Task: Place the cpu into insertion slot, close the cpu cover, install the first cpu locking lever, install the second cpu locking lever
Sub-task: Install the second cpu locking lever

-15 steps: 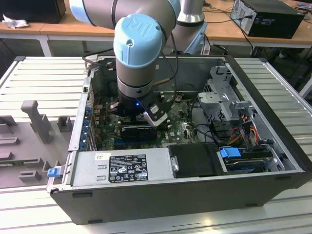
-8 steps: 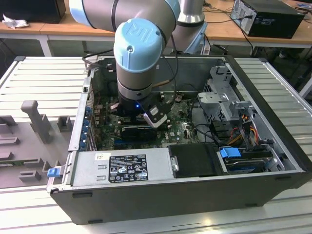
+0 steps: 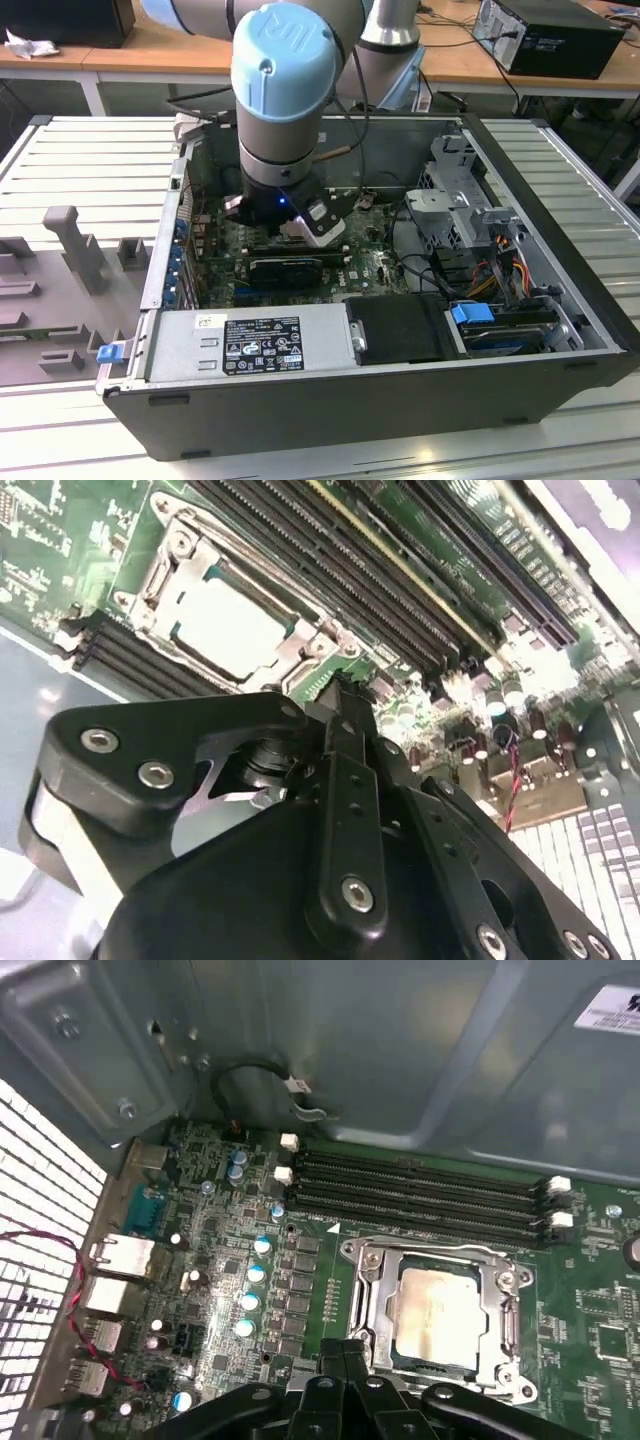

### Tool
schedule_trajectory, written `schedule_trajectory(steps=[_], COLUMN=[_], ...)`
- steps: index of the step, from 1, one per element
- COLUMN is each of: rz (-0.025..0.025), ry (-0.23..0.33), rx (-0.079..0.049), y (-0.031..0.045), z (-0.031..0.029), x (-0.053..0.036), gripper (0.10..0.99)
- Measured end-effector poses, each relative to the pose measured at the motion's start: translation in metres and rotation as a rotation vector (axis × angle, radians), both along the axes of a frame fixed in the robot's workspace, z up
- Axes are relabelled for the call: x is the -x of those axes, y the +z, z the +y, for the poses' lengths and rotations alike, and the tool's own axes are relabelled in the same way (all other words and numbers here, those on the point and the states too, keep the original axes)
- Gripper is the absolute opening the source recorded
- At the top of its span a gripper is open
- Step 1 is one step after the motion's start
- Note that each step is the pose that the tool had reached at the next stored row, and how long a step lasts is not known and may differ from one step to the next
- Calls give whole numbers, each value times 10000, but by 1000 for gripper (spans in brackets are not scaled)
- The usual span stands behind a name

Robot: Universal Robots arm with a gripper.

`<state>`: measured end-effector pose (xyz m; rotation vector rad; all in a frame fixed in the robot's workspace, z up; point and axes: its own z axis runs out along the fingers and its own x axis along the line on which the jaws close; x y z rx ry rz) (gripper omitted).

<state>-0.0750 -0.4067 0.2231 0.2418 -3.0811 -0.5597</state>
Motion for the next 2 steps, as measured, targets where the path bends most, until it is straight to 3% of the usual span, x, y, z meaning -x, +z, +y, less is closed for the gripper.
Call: schedule_trajectory(steps=[2], rz=[1], ry=[0], rx=[8], y=[45], z=[0], x=[0], gripper=[106])
